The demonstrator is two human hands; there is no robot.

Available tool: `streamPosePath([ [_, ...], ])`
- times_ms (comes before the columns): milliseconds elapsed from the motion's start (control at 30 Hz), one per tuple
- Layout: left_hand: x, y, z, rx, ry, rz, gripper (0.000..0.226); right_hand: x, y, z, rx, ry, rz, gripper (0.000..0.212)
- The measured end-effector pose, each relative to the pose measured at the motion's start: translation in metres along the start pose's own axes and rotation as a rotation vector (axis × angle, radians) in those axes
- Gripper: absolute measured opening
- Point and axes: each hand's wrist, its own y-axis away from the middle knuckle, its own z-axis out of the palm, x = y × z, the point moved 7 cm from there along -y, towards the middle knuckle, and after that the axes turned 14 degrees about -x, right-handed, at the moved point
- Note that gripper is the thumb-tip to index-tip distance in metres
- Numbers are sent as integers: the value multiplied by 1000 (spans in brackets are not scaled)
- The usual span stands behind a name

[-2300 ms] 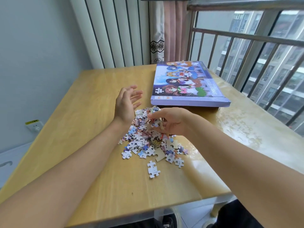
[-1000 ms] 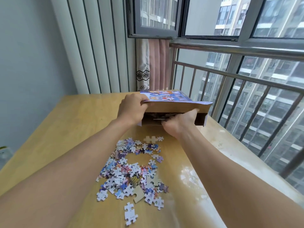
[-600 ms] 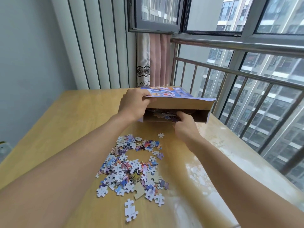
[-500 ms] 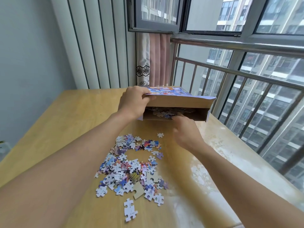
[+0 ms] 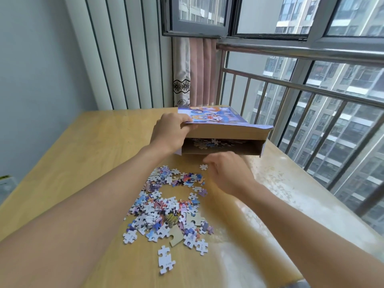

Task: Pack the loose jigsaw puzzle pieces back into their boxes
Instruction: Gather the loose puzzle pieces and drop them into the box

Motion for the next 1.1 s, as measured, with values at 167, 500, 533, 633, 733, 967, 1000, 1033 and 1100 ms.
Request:
streamPosePath([
  [167, -5, 5, 8, -23, -3, -2, 19, -1, 2, 51, -355, -134, 77, 59],
  [500, -47, 38, 21, -97, 118, -35, 25, -62, 21, 48, -361, -562, -131, 52],
  [533, -54, 44, 18, -85, 106, -70, 38, -61, 21, 47, -332, -546, -104, 53],
  [633, -98, 71, 18, -181, 105, -314, 71, -65, 22, 51, -382, -400, -58, 68],
  [733, -135, 106, 35, -441, 191, -435, 68, -77, 18, 58, -480, -293, -62, 81],
  [967, -110, 134, 43, -475, 305, -322, 72, -97, -4, 65, -533, -491, -108, 82],
  [1000, -108, 138, 44, -445, 366, -308, 69, -96, -4, 69, -542, -526, -115, 84],
  [1033, -104, 140, 42, -405, 417, -287, 61, -92, -5, 68, -513, -558, -115, 84],
  [1100, -100, 142, 37, -341, 476, -259, 41, -80, -7, 61, -385, -638, -96, 78],
])
